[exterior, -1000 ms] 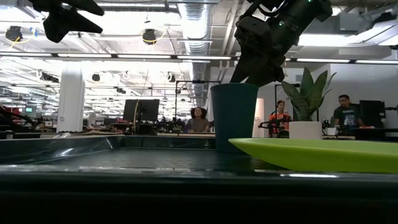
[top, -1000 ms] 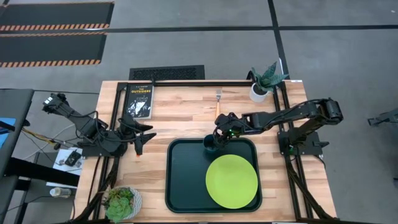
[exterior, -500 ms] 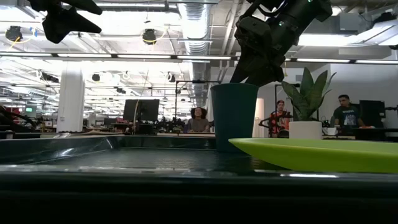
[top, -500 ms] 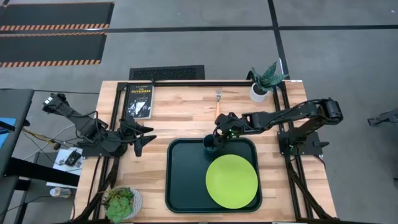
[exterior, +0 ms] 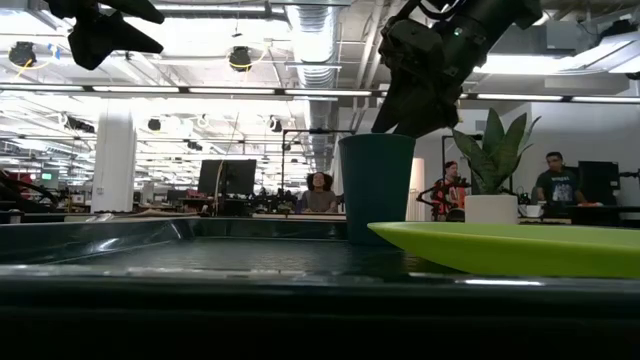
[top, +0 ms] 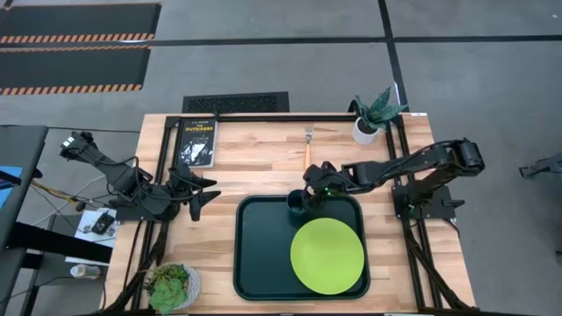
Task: Pick and place plate/cup/fork/spoon on tray
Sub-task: Put the dark blue cup on the black serving tray to the top right of the light green plate
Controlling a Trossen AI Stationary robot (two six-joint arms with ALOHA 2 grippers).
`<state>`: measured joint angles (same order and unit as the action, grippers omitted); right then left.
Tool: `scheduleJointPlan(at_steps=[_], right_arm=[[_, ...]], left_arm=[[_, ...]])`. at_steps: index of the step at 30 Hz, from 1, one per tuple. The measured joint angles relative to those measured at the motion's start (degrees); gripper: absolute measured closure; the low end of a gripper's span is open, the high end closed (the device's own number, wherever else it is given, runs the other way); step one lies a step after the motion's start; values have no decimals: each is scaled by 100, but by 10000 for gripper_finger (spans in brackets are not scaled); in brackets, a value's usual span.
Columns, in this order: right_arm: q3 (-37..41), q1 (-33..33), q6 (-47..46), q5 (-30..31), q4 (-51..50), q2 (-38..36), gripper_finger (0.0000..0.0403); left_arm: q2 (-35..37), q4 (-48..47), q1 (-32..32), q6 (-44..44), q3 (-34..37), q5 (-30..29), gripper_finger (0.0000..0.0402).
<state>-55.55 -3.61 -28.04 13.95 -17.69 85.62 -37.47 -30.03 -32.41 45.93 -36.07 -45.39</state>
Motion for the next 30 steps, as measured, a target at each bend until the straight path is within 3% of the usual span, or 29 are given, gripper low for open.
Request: scheduleJointPlan(at_steps=[3,15,30], right_arm=[[0,-42,25,261,-9,2,127],[7,-108,-54,285,138,572,127],[0,-54,-89,267,3,482,127]], left_arm=[[0,-2,-1,0,0,0,209],[0,-4,0,-24,-2,0,209],[0,1,-2,-11,-2,3,209]])
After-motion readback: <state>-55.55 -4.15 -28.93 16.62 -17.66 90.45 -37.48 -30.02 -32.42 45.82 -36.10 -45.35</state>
